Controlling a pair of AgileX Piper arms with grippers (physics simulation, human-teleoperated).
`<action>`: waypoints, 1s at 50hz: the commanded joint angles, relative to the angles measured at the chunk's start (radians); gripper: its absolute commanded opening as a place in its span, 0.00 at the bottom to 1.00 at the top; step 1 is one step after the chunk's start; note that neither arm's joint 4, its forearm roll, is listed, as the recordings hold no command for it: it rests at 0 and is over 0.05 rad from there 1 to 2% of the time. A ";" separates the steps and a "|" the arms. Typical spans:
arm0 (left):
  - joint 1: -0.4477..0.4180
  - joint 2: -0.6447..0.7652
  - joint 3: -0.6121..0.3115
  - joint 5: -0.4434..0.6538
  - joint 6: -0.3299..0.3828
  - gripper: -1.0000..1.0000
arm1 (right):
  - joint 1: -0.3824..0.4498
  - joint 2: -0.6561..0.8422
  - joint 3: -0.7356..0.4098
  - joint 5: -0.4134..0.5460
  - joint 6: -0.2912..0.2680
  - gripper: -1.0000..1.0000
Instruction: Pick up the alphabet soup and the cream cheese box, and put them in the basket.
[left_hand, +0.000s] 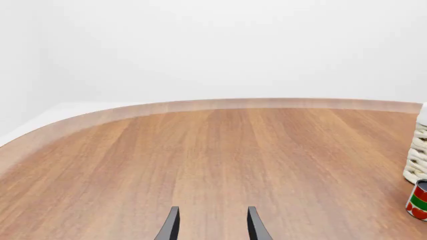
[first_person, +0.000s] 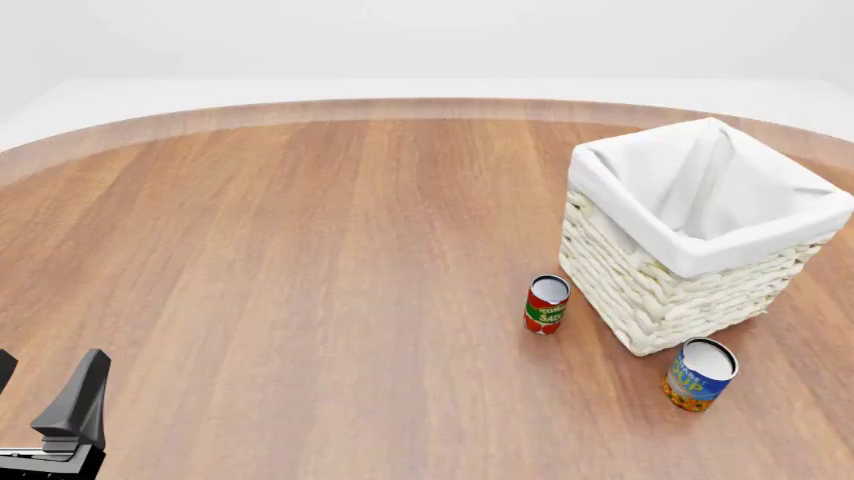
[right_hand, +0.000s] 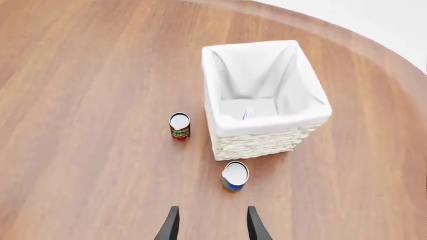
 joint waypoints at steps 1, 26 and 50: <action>0.000 0.000 0.000 0.000 0.000 1.00 | -0.022 -0.005 0.073 -0.004 -0.027 1.00; 0.000 0.000 0.000 0.000 0.000 1.00 | -0.064 0.004 0.145 -0.013 -0.081 1.00; 0.000 0.000 0.000 0.000 0.000 1.00 | -0.094 0.022 0.182 -0.032 -0.119 1.00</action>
